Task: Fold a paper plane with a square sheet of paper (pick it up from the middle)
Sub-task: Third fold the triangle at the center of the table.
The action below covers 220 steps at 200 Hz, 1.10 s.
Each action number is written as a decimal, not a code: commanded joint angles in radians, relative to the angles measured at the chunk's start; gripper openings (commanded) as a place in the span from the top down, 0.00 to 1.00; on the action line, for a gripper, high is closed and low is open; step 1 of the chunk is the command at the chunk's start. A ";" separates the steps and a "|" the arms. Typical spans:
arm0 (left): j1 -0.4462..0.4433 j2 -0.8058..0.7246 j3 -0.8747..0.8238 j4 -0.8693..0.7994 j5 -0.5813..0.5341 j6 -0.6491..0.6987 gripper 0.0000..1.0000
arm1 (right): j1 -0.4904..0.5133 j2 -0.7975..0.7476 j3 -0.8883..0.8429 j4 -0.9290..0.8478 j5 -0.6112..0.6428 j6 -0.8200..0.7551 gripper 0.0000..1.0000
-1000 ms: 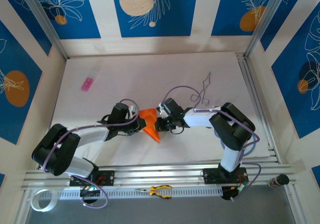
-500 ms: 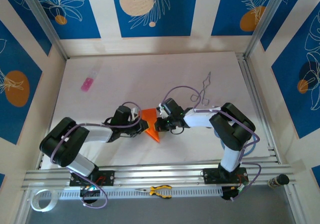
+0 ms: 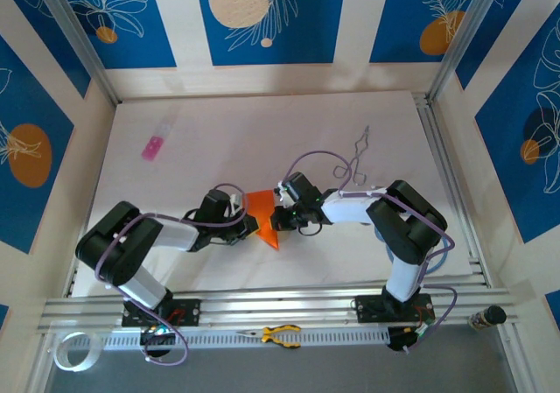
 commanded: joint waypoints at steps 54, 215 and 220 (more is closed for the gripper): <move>-0.009 0.032 -0.002 -0.077 -0.037 0.044 1.00 | -0.043 -0.177 0.007 -0.150 0.005 0.030 0.72; -0.009 0.035 0.010 -0.082 -0.042 0.051 1.00 | 0.127 0.020 0.171 -0.268 -0.089 0.095 0.97; -0.009 0.037 0.012 -0.082 -0.041 0.053 1.00 | 0.127 0.026 0.176 -0.275 -0.084 0.094 0.97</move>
